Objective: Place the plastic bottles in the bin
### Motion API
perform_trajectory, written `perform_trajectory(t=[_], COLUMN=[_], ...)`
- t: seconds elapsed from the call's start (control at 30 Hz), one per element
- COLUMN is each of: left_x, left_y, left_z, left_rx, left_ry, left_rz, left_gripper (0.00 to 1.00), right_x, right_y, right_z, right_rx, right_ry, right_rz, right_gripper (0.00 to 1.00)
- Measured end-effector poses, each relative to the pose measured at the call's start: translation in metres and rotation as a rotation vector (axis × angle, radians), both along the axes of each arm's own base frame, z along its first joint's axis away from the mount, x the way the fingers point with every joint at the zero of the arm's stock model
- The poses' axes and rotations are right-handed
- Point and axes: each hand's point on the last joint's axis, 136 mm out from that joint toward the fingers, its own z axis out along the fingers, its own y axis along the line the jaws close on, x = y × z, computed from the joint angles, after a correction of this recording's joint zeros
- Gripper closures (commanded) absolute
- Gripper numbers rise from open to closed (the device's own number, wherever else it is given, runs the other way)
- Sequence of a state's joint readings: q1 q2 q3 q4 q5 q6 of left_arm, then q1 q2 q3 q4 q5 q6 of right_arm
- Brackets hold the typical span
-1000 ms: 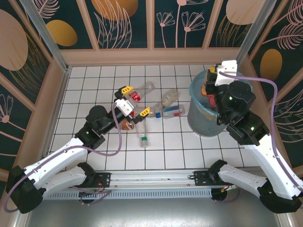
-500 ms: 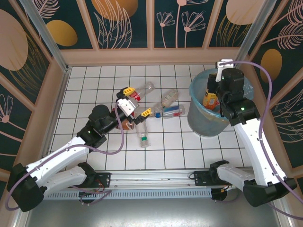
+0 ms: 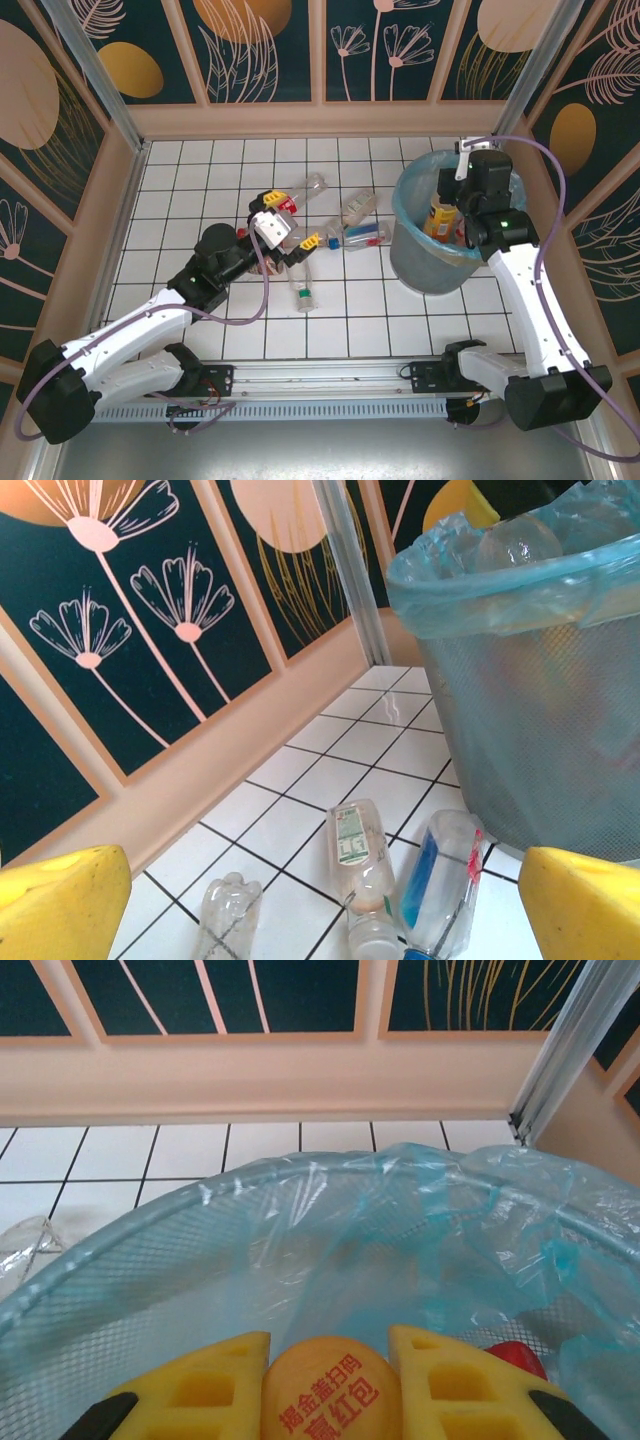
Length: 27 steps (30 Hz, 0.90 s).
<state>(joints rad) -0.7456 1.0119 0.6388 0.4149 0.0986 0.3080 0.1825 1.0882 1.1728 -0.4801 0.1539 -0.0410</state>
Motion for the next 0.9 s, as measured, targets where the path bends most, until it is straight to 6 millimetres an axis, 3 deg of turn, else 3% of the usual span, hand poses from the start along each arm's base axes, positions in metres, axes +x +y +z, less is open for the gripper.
perform_trajectory(t=[0.3, 0.67, 0.8, 0.9], left_x=[0.001, 0.001, 0.001, 0.001], left_y=[0.001, 0.001, 0.001, 0.001], left_z=[-0.004, -0.005, -0.006, -0.006], left_rx=[0.004, 0.005, 0.007, 0.01], left_ry=[0.008, 0.009, 0.01, 0.008], left_rz=[0.007, 0.007, 0.007, 0.006], left_gripper=[0.01, 0.01, 0.01, 0.01], right_x=[0.003, -0.006, -0.002, 0.003], right_y=[0.006, 0.026, 0.034, 0.036], right_z=[-0.003, 0.044, 0.025, -0.009], right_rx=[0.062, 0.194, 0.22, 0.221], right_ry=[0.007, -0.126, -0.094, -0.019], right_rz=[0.029, 0.117, 0.148, 0.142], right_gripper=[1.0, 1.0, 1.0, 0.99])
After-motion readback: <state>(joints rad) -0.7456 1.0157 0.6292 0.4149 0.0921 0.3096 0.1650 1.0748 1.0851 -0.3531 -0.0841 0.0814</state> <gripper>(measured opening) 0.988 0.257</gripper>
